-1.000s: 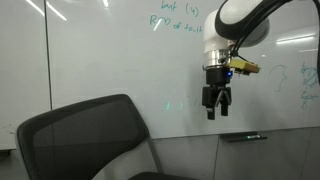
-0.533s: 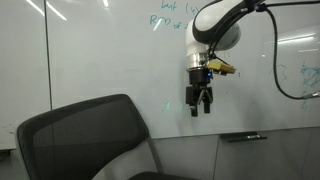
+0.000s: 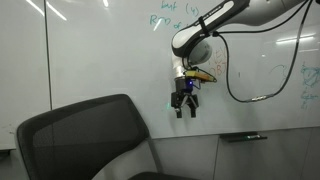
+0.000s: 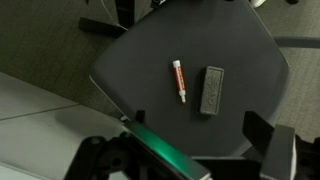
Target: Use the red marker to write on the whiteboard.
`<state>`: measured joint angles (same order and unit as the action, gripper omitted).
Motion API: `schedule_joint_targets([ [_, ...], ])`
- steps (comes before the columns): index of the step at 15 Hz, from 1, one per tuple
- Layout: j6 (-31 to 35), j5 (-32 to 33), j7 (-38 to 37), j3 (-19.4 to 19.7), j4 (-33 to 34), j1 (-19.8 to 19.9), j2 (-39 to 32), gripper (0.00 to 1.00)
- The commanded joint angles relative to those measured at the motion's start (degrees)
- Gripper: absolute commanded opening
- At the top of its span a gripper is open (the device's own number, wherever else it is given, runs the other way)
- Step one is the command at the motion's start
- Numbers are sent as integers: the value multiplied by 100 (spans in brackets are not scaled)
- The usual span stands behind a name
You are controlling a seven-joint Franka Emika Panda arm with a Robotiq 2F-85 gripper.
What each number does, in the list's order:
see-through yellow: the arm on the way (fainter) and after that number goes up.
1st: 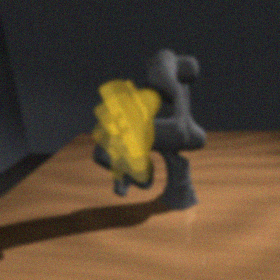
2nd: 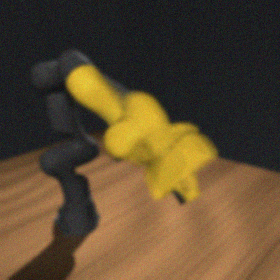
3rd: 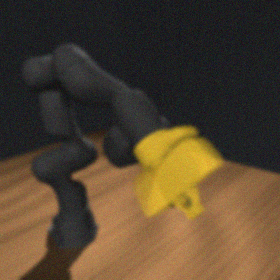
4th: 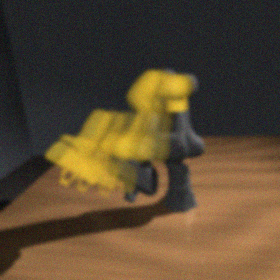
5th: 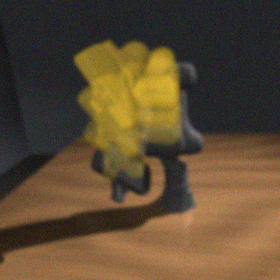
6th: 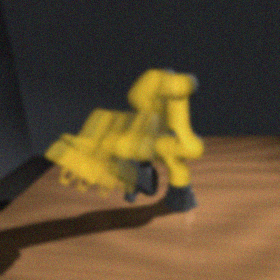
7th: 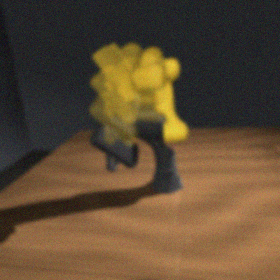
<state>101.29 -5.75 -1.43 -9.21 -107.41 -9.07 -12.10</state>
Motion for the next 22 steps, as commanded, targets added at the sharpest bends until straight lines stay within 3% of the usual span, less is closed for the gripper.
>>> schedule_joint_targets([
  [1, -259, -408, -242, 2, 323, -4, -229, 100],
  [7, 58, -848, -559, -82, -412, -114, 237, 100],
  [16, 615, -846, -699, -555, -2650, -557, 2176, 100],
  [18, 749, -701, -813, -736, -2990, -690, 2414, 100],
  [22, 846, 397, -1279, -1123, -3298, -804, 2527, 100],
])
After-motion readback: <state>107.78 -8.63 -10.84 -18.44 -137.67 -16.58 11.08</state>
